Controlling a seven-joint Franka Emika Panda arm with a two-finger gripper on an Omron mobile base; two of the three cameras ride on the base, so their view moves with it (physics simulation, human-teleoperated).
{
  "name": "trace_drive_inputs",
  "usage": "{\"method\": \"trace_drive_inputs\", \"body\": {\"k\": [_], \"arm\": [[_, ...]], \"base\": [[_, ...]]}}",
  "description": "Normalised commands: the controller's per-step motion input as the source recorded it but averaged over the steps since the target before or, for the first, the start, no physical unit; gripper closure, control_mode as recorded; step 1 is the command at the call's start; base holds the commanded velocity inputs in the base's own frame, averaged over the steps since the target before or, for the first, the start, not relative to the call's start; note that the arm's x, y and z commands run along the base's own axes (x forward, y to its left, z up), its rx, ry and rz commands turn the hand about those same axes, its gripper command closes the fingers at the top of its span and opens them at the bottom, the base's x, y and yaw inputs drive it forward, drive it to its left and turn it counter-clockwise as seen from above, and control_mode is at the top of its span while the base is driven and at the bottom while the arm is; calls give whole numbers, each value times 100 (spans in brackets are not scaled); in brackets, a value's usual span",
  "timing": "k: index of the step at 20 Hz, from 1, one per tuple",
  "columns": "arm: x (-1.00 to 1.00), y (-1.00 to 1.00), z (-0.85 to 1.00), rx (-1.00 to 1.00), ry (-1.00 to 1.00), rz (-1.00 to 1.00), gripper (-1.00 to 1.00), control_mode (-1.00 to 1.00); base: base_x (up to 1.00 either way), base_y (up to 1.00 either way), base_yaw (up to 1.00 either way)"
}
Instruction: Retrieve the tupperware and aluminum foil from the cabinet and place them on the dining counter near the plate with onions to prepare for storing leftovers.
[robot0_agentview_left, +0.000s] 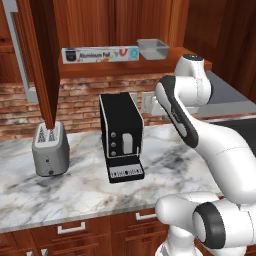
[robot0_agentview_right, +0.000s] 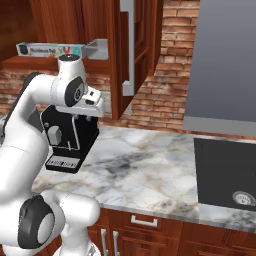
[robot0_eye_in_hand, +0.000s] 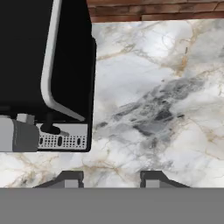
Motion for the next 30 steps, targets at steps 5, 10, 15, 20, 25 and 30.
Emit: {"method": "trace_drive_inputs", "body": {"k": [5,10,15,20,25,30], "arm": [[-18,0,9,2,-13,0,-100,-100],[-16,3,49,12,-41,-6,-100,-100],[-6,26,64,6,-44,-17,-100,-100],[3,10,73,6,-22,-19,-100,-100],[15,0,77,9,-4,-15,-100,-100],[24,0,55,4,0,-15,-100,-100]], "base": [[0,0,0],[0,0,0],[0,0,0],[0,0,0],[0,0,0],[0,0,0]]}}
